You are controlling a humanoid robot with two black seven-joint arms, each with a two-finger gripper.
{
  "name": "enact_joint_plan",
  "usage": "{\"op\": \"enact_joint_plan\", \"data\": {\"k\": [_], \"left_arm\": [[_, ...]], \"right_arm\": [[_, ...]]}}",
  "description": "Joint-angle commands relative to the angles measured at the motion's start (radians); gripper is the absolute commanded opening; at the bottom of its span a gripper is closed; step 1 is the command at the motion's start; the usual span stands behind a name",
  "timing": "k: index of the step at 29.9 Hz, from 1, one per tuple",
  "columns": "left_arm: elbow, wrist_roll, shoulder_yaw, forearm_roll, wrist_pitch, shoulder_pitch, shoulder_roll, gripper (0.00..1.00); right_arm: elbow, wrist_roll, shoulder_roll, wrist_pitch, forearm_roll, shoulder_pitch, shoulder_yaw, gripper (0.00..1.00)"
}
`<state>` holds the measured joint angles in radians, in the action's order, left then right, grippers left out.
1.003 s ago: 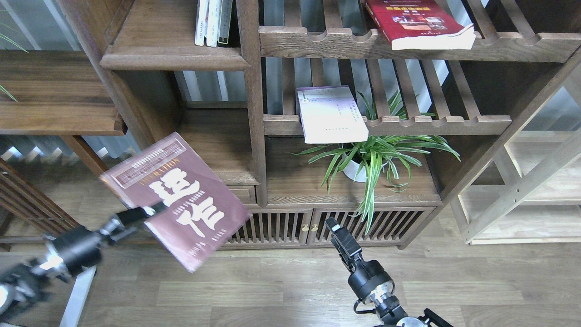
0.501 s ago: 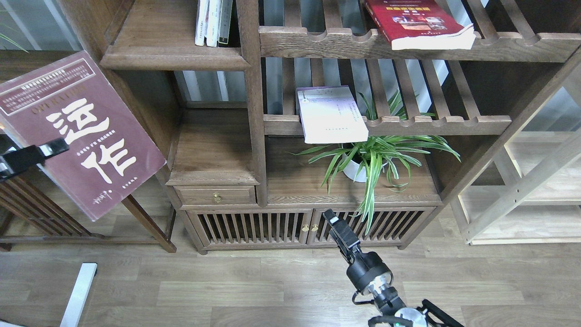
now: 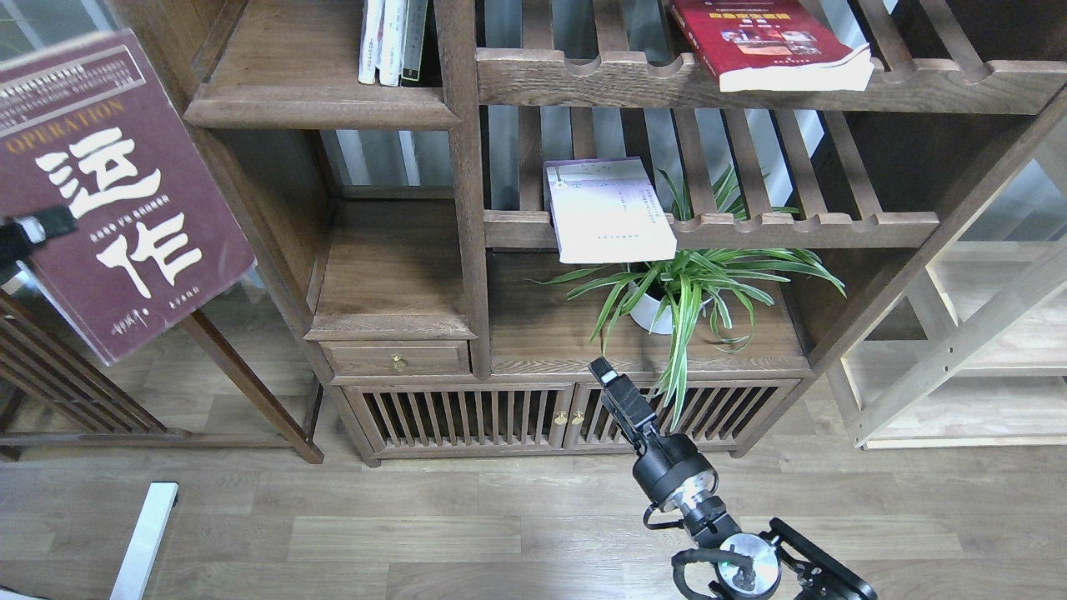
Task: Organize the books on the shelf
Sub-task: 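Lift the maroon book with the left gripper up toward the upper shelf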
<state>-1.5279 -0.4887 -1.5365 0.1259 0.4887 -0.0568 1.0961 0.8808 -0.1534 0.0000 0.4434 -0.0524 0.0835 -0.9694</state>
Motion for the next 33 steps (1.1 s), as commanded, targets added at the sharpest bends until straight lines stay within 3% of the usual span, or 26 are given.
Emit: {"op": "enact_joint_plan", "data": {"k": [1, 8, 15, 20, 33], "left_arm": [[-0.069, 0.000, -0.060, -0.002, 0.000, 0.000, -0.005, 0.02], [-0.187, 0.000, -0.151, -0.052, 0.000, 0.000, -0.059, 0.02], [-0.215, 0.000, -0.327, -0.399, 0.000, 0.003, -0.485, 0.02], [-0.245, 0.000, -0.428, -0.535, 0.000, 0.005, -0.705, 0.02], [-0.245, 0.000, -0.551, -0.600, 0.000, 0.006, -0.777, 0.02]], "right_arm": [[-0.008, 0.000, 0.000, 0.000, -0.001, 0.021, 0.000, 0.99], [-0.011, 0.000, 0.000, 0.001, -0.007, 0.035, -0.009, 0.99], [-0.006, -0.002, 0.000, 0.006, -0.009, 0.033, -0.011, 0.99], [0.006, -0.002, 0.000, 0.008, -0.009, 0.033, -0.009, 0.99], [0.007, -0.002, 0.000, 0.006, -0.009, 0.030, -0.005, 0.99]]}}
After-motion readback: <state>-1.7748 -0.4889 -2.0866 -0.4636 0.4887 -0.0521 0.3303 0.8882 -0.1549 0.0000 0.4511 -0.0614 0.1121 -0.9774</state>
